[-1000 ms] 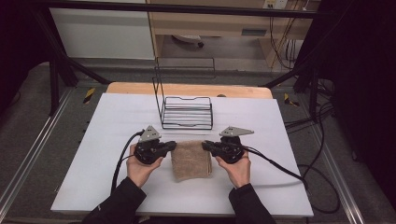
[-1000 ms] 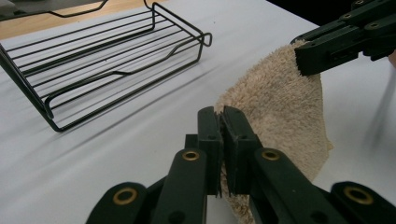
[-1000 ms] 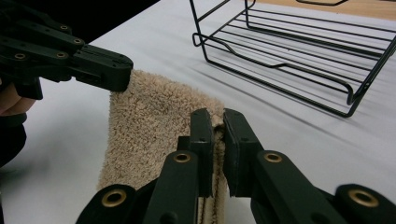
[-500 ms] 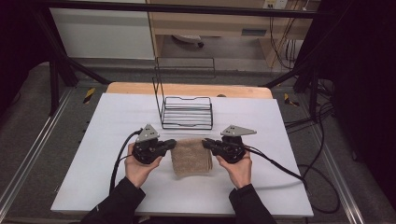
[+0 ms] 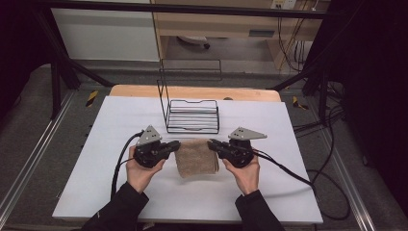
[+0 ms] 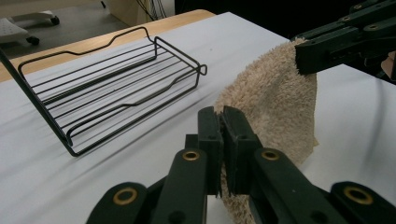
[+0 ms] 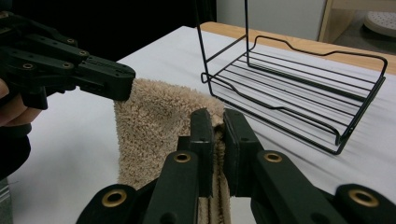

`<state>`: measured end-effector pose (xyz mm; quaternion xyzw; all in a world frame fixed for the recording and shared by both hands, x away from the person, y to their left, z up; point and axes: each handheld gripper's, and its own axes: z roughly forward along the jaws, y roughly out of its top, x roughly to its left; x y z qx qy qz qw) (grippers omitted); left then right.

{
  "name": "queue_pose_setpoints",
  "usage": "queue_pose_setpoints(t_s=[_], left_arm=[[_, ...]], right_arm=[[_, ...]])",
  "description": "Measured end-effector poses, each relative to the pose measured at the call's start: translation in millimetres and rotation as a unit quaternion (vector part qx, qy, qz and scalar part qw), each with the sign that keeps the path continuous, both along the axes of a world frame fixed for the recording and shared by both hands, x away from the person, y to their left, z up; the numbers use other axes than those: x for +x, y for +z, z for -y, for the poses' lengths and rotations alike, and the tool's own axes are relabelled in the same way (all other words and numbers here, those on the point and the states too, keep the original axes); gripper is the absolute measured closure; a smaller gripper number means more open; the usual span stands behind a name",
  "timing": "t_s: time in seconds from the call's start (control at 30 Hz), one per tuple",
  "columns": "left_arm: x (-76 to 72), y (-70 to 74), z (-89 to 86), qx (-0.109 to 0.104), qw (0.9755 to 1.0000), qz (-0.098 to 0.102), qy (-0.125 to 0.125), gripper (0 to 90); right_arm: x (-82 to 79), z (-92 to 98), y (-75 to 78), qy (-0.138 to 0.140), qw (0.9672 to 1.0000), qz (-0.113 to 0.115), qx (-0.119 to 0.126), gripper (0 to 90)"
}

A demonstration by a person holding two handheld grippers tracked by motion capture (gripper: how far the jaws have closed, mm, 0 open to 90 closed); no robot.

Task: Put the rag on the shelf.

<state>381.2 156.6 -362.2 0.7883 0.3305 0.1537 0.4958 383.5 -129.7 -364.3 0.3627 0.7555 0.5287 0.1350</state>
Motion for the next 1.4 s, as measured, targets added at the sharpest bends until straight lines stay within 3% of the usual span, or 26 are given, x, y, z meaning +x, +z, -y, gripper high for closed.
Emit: queue_pose_setpoints(t_s=[0.87, 1.4], left_arm=[[12.9, 33.4, -7.6, -0.006, 0.9996, 0.026, 0.008, 86.3], [24.2, 60.5, -8.3, -0.013, 0.9988, 0.045, 0.014, 86.3]], right_arm=[[4.0, -8.4, 23.7, -0.017, 0.9988, 0.035, 0.029, 83.5], [12.6, -10.9, 50.7, -0.024, 0.9972, 0.061, 0.036, 83.5]])
